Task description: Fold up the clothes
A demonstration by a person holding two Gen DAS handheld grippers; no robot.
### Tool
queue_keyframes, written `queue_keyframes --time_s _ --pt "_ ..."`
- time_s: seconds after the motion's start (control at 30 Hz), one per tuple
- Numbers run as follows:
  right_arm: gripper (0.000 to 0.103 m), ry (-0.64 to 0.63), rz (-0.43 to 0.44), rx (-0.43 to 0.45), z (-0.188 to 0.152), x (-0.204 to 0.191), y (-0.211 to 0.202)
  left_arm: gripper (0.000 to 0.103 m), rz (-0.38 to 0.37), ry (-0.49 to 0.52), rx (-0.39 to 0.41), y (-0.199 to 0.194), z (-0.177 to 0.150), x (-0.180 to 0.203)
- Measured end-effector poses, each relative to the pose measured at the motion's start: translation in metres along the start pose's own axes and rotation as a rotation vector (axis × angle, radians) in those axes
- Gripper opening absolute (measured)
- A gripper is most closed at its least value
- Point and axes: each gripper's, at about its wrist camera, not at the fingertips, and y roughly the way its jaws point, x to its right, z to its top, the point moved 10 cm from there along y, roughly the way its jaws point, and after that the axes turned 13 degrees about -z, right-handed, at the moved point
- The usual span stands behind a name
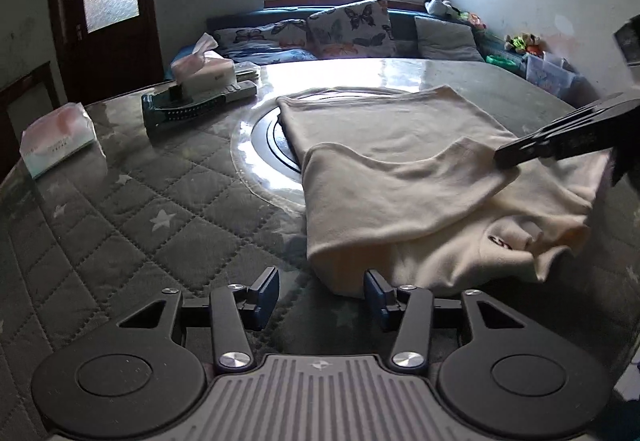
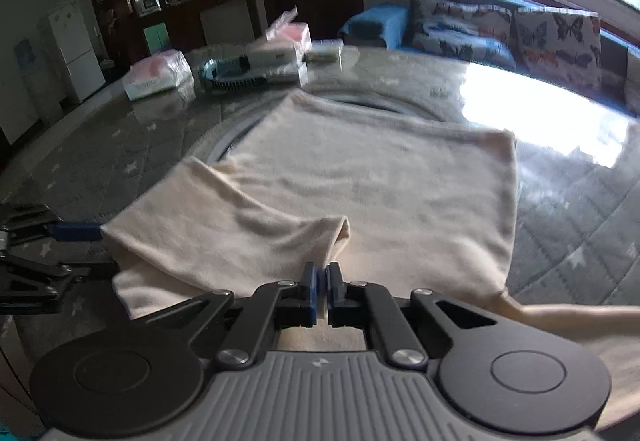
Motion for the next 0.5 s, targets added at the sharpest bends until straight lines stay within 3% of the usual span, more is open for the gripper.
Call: queue_keyframes --time_s 0.1,0.17,0.27,0.4,0.5 --pt "0.003 -0.019 -0.019 0.058 0.014 0.002 -0.02 0.037 -0.012 0.008 0.004 0.003 0.0 0.003" --pt "0.003 -0.033 -0.034 0.1 0.025 0.005 -0.035 0.022 -0.013 0.027 0.008 0.005 0.0 0.006" --pt "0.003 -0.051 -0.067 0.165 0.038 0.012 -0.06 0.009 -0.002 0.061 0.015 0.006 0.002 0.013" --pt "0.003 -0.056 -0.114 0.194 0.039 0.025 -0.082 0.005 0.011 0.134 0.041 0.0 0.004 0.023" --pt "0.003 -0.05 -0.129 0.13 0.019 0.034 -0.074 0.004 0.001 0.166 0.037 -0.003 0.002 0.028"
